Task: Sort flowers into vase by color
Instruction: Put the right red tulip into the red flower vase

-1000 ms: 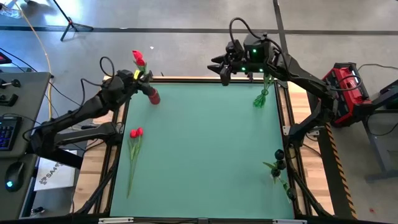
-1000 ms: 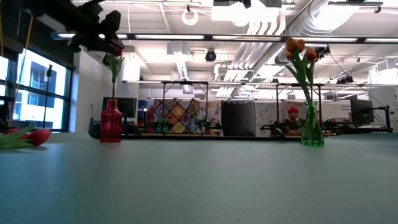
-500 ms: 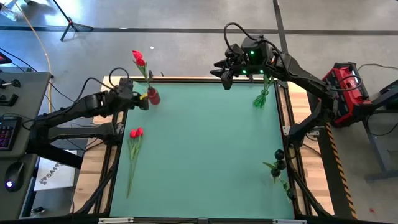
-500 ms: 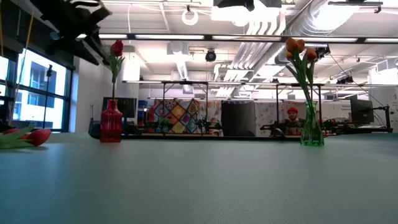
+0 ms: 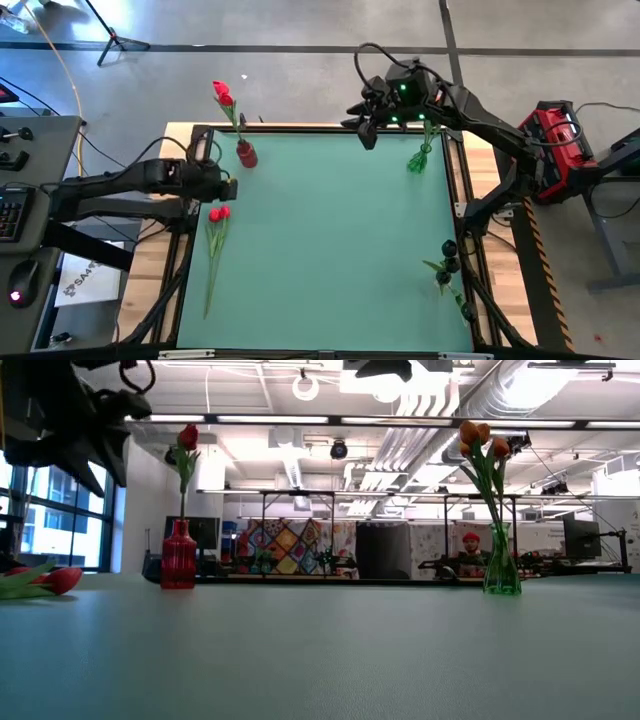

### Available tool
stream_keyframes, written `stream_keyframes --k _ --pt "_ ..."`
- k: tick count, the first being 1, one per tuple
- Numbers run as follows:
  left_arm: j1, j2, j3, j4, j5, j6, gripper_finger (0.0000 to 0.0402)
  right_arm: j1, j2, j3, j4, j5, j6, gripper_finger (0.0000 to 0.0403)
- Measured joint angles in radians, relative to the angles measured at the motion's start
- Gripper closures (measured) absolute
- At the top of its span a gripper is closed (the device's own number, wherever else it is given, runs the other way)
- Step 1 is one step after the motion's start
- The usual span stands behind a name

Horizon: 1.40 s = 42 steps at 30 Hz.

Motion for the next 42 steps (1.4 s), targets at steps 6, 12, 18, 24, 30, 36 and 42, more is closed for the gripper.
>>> stream_keyframes --k 6,12,18,24,30,36,42 --pt "-0.027 0.026 -0.101 0.048 0.042 -0.168 0.021 0.01 0.0 0.0 -0.036 0.0 0.0 0.0224" --pt "-0.074 0.083 -0.129 0.065 0.18 -0.141 0.0206 0.01 0.0 0.0 -0.068 0.0 0.0 0.0224" --pt "-0.153 0.156 -0.129 0.064 0.221 -0.224 0.0224 0.01 0.0 0.0 -0.104 0.001 0.0 0.0224" --pt "-0.243 0.249 -0.129 0.056 0.25 -0.351 0.0236 0.01 -0.001 -0.006 -0.118 0.001 -0.004 0.0224" --pt "-0.264 0.35 -0.129 0.053 0.211 -0.405 0.0246 0.01 -0.001 -0.056 -0.111 0.001 -0.007 0.0224" --pt "-0.264 0.482 -0.129 0.051 0.183 -0.354 0.0264 0.015 -0.001 -0.129 -0.067 0.0 0.008 0.0224" --pt "-0.246 0.582 -0.137 0.115 0.167 -0.305 0.0281 0.048 -0.007 -0.153 -0.027 -0.005 0.001 0.0224"
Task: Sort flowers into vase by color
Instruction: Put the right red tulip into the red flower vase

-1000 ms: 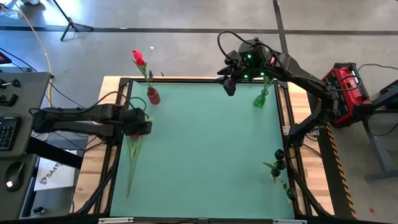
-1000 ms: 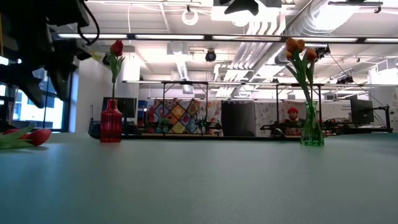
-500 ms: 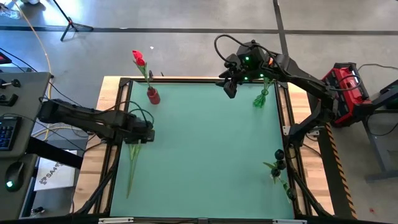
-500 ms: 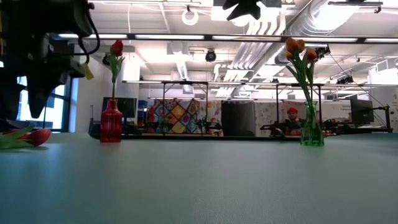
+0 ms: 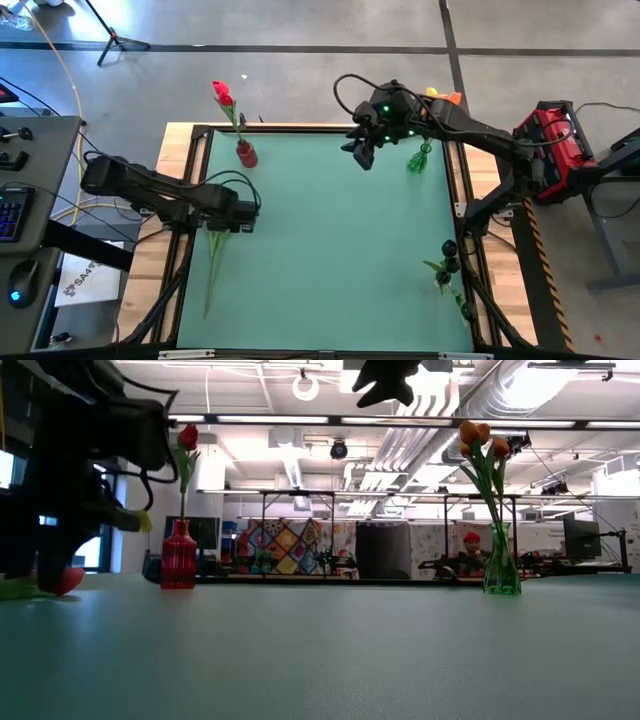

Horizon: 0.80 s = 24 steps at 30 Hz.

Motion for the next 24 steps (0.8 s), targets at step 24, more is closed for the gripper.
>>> stream_keyframes --k 24 --pt "0.006 -0.158 -0.041 0.087 -0.019 -0.059 0.0397 -0.008 -0.029 -0.001 0.008 0.012 -0.028 0.0224"
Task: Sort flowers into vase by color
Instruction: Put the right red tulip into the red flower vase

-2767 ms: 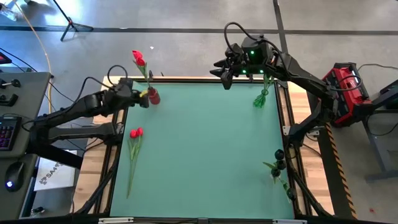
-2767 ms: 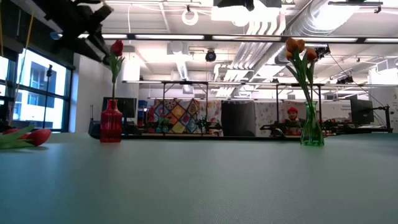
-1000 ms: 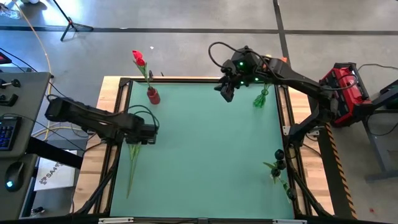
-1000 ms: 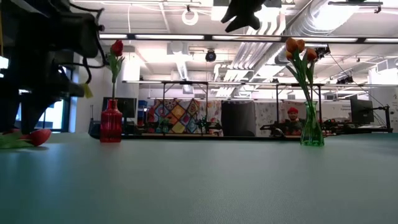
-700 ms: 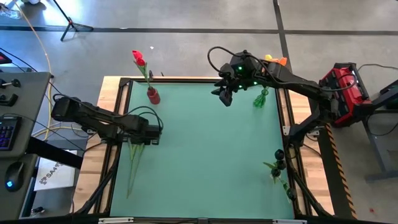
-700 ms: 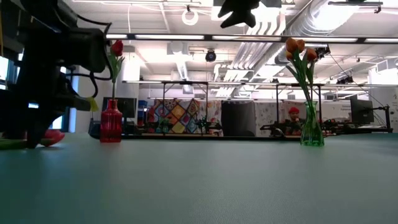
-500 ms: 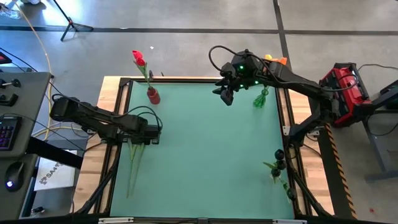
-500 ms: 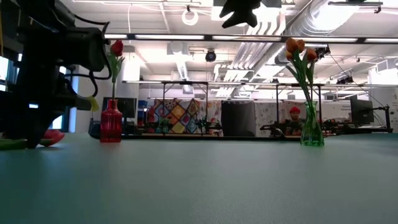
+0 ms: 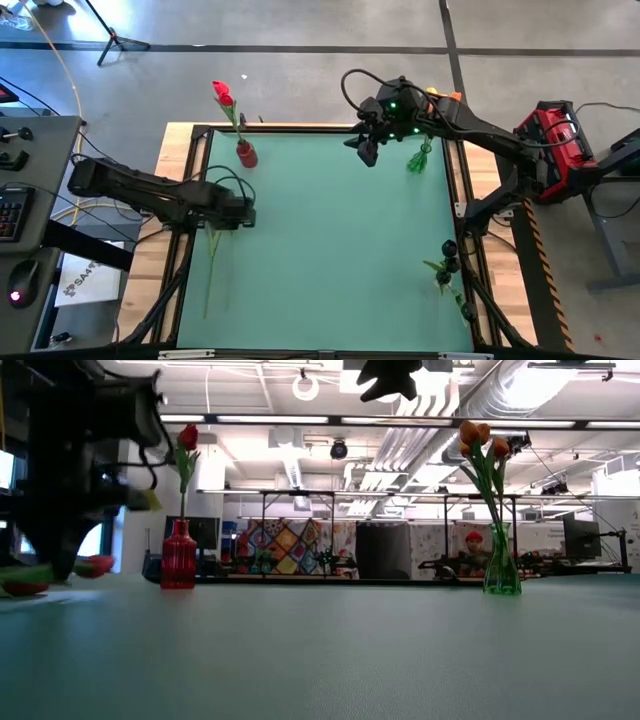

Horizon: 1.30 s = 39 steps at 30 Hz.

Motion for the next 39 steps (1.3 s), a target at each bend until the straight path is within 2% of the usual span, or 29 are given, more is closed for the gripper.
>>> stream_keyframes --k 3,6,13,23,27,34,39 --pt "0.0 -0.045 0.034 -0.003 -0.029 0.011 0.0394 -0.002 0.0 0.0 0.001 0.0 -0.011 0.0224" --pt "0.0 -0.094 0.078 -0.002 -0.115 0.037 0.0396 -0.009 0.0 0.0 0.008 0.0 -0.002 0.0224" --pt "0.0 -0.197 0.181 -0.002 -0.424 0.163 0.0398 -0.047 -0.011 0.0 0.055 -0.018 0.001 0.0224" --pt "0.023 -0.275 0.288 0.022 -0.908 0.45 0.0398 -0.061 -0.011 0.0 0.052 -0.038 0.008 0.0224" --pt "0.059 -0.309 0.328 0.088 -1.046 0.602 0.0398 -0.066 -0.011 0.0 0.052 -0.038 0.011 0.0224" --pt "0.158 -0.354 0.387 0.323 -1.157 1.027 0.0398 -0.109 -0.011 0.0 0.052 -0.041 0.027 0.0224" --pt "0.255 -0.365 0.392 0.557 -1.141 1.32 0.0398 -0.15 -0.011 -0.019 0.061 -0.049 0.028 0.0224"
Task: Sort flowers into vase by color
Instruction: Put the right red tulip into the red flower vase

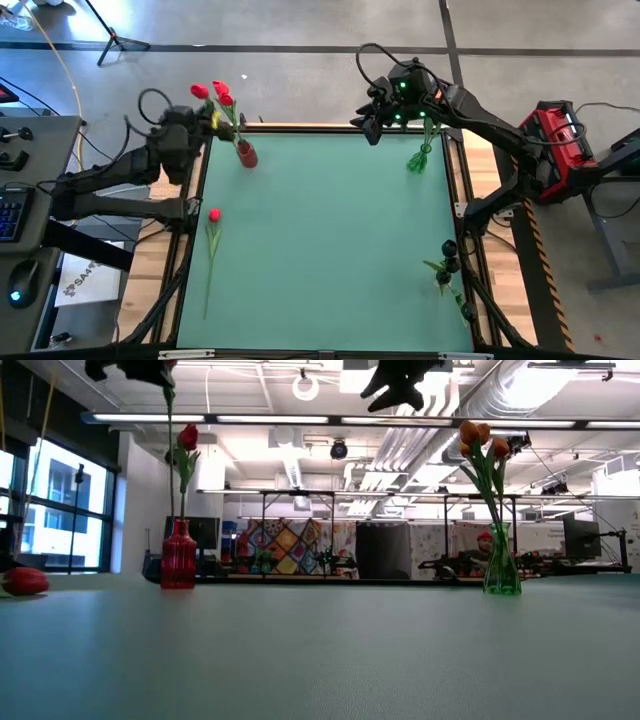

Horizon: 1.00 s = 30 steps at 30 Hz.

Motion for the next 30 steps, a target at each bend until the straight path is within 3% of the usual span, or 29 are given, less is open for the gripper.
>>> stream_keyframes --k 4,8,18,30 --pt "0.077 0.0 0.0 0.121 0.047 0.146 0.0399 -0.017 0.0 -0.052 0.001 -0.006 0.006 0.0224" --pt "0.156 0.005 0.0 0.177 0.081 0.175 0.0399 -0.02 0.0 -0.1 0.019 -0.016 0.022 0.0224" --pt "0.277 0.064 -0.006 0.188 0.204 0.109 0.0399 -0.02 0.001 -0.155 0.078 -0.067 0.063 0.0224" --pt "0.282 0.099 -0.021 0.035 0.197 -0.038 0.0399 -0.021 0.0 -0.155 0.079 -0.063 0.059 0.0224"
